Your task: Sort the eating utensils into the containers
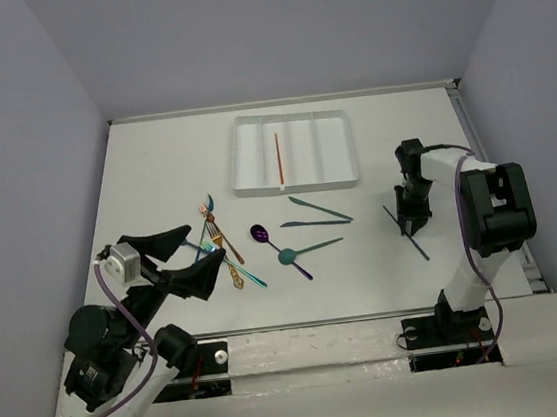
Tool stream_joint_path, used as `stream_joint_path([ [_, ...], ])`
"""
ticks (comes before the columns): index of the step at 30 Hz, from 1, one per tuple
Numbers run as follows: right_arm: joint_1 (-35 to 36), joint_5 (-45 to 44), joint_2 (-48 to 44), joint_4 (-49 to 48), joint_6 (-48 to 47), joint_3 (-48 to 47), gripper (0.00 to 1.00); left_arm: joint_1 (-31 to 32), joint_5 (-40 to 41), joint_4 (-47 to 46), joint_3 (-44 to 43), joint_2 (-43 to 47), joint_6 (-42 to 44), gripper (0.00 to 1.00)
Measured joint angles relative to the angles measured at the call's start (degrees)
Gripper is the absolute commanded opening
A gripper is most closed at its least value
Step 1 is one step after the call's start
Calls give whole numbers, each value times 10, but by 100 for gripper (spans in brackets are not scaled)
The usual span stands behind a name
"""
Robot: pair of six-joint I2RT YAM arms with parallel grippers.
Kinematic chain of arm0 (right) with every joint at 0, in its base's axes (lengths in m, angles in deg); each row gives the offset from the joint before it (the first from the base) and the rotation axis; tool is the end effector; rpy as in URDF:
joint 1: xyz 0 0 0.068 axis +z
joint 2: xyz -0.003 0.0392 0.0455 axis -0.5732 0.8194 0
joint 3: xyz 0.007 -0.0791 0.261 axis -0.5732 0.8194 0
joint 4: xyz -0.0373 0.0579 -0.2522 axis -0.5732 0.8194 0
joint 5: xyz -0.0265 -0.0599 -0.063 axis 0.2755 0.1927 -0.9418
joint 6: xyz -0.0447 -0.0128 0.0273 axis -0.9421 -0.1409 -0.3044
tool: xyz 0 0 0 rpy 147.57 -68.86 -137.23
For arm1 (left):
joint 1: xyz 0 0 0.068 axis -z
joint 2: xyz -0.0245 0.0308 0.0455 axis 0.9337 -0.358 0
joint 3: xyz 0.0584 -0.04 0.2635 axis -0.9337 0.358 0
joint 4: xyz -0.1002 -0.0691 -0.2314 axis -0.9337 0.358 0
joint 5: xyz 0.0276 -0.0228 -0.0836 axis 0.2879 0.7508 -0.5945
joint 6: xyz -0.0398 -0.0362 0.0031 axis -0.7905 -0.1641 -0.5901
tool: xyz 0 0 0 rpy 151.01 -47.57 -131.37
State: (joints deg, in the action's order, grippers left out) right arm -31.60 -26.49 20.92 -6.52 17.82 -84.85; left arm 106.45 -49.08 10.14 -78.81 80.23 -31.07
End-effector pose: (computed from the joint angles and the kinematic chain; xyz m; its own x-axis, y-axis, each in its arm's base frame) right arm 0.3036 0.0170 0.1534 -0.9804 0.1967 -0.0077 0.1968 0.9802 -0.0227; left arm 0.0255 -0.0245 0.3639 0.1490 -0.3826 -0.9118 0.7336 0.6610 -0.1575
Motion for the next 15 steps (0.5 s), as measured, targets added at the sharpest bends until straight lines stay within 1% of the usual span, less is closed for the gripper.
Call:
stream_joint_path([
  [2,0,12,0,-2,0,0,27,0,2,1,0,-3,1,99],
  [4,-1,24,-5,-7,0,3,18,0,3,1,0,-5,2,99],
  [6,-3,32,-9,-15,1,7,16,0,4,2,0,-8,2,99],
  [12,-4,40,-32,-45,5,31,0,0,4,3,0,-19,3,99],
  [15,-3,50,-35,-55,7,33,0,-2,3,3,0,-27,3,99],
])
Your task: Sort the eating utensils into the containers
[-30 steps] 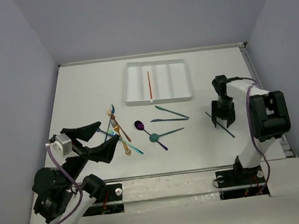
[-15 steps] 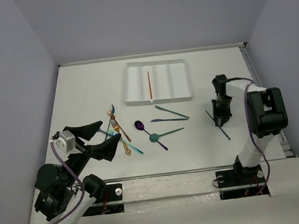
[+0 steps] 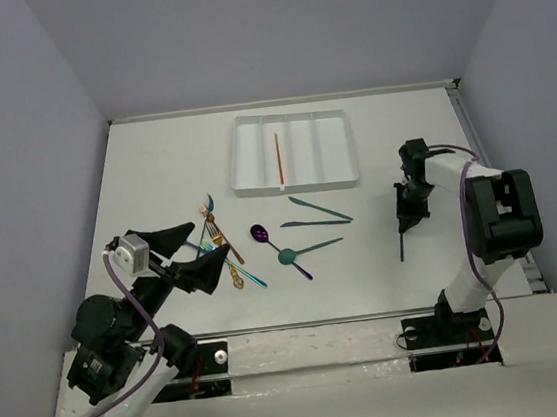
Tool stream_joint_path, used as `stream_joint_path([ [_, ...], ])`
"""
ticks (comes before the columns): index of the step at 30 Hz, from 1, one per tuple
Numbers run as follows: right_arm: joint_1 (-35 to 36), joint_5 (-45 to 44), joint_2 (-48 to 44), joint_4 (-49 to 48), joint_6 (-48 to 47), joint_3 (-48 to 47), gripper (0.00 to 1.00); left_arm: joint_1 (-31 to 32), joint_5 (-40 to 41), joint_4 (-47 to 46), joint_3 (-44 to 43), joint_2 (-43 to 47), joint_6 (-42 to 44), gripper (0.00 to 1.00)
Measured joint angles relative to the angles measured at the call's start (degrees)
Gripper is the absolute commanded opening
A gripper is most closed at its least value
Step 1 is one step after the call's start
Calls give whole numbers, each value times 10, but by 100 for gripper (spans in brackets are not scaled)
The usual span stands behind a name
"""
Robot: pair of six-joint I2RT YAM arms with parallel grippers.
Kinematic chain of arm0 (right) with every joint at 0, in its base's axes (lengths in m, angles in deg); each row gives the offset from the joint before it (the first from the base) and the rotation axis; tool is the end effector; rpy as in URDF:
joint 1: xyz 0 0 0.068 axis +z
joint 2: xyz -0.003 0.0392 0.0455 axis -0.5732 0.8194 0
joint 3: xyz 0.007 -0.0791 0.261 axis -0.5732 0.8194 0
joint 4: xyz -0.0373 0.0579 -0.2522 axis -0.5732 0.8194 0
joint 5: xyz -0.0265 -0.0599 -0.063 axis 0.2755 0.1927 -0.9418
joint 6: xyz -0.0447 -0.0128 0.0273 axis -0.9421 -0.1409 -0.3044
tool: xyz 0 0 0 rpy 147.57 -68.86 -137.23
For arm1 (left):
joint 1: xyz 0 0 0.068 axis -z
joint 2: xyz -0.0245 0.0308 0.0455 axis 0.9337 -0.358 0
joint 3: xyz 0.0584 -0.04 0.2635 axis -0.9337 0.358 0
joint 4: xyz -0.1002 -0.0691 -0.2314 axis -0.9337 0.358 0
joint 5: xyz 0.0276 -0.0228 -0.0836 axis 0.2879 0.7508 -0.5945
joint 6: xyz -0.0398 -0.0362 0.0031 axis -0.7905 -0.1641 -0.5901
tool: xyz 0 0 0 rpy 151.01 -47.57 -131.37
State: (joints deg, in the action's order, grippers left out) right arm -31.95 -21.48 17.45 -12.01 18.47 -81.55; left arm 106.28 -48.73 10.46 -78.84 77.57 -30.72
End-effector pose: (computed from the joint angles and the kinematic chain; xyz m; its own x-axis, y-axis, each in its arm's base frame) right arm 0.2990 0.0180 0.1576 -0.9737 0.2135 -0.0799 0.2065 0.9745 0.0875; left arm 0.0351 -0.0313 0.3626 0.1178 -0.3502 -0.9292 0.7203 0.6743 -0.1629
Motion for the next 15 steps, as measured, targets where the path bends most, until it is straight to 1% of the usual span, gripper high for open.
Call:
stream_joint_path([
  [6,0,10,-22,-27,0,14,0,-6,0,0,0,-12,0,99],
  [9,5,11,-61,-38,4,17,0,-7,0,0,0,-16,0,99],
  [11,21,15,-99,-50,11,16,0,-7,3,1,0,-17,0,99],
  [13,55,25,-135,-68,23,10,0,-10,7,0,0,-19,0,99],
  [15,91,32,-146,-85,32,-2,0,-11,14,1,0,-22,0,99],
])
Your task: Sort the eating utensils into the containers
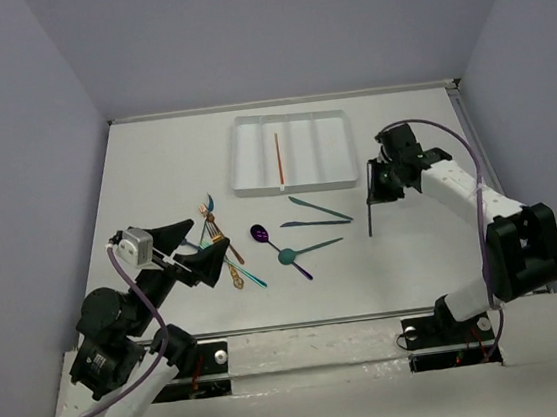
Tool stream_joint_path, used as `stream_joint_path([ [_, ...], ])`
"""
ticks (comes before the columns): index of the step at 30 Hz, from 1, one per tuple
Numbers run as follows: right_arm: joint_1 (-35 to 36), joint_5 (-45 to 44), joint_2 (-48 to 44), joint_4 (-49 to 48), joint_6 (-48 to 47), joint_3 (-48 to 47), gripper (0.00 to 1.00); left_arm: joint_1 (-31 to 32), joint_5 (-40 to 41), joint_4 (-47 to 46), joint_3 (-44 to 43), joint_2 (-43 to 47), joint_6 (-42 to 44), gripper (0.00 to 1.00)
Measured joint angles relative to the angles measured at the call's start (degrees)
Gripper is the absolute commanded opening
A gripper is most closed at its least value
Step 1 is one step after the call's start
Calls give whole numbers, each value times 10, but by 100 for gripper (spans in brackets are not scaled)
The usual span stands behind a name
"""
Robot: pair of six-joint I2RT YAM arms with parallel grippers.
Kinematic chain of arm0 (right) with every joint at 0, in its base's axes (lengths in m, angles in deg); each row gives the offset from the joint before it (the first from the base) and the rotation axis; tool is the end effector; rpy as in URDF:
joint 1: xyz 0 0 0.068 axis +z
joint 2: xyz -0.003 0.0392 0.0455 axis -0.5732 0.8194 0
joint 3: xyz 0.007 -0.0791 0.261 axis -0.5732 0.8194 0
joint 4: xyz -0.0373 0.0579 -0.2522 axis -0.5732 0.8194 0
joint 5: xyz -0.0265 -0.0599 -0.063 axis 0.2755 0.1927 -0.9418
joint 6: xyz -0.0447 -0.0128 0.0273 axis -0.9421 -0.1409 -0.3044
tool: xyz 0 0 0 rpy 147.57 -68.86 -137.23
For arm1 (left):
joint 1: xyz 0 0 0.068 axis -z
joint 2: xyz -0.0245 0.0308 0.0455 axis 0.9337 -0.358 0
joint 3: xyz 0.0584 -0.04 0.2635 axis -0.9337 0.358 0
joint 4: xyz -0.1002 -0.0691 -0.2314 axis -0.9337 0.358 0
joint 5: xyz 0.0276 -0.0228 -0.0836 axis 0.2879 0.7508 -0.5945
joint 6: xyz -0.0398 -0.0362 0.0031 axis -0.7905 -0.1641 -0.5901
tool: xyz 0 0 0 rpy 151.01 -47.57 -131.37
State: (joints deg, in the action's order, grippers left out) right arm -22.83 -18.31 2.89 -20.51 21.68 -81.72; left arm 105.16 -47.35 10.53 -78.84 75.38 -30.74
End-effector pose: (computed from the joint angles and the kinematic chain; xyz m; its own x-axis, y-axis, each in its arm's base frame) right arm 0.2870 0.0661 0.2343 -0.8951 0.1311 -0.4263 0.0213 0.9673 0.2527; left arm 0.0439 -0.0356 0.3612 0.0981 -0.3295 -0.9390 0.6849 0.7070 -0.1765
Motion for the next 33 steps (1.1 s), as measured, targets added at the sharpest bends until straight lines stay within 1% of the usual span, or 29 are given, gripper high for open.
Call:
stream_joint_path([
  [2,40,9,8,-18,15,-26,0,-4,8,1,0,-3,0,99],
  [5,93,28,53,-72,42,-86,0,-11,21,2,0,-8,-1,99],
  [10,136,44,160,-157,77,-200,0,-28,51,3,0,-21,-8,99],
  [13,141,49,220,-196,92,-263,0,-37,83,4,0,-30,-19,99],
  [18,140,57,338,-250,109,-387,0,-53,110,3,0,-44,-28,99],
  [20,141,59,355,-250,111,-402,0,-62,111,3,0,-49,-29,99],
  [24,142,70,432,-245,110,-502,0,-84,111,3,0,-54,-29,99],
  [26,142,72,450,-243,110,-518,0,-94,111,3,0,-56,-28,99],
  [33,144,75,474,-227,106,-524,0,-106,103,3,0,-61,-28,99],
])
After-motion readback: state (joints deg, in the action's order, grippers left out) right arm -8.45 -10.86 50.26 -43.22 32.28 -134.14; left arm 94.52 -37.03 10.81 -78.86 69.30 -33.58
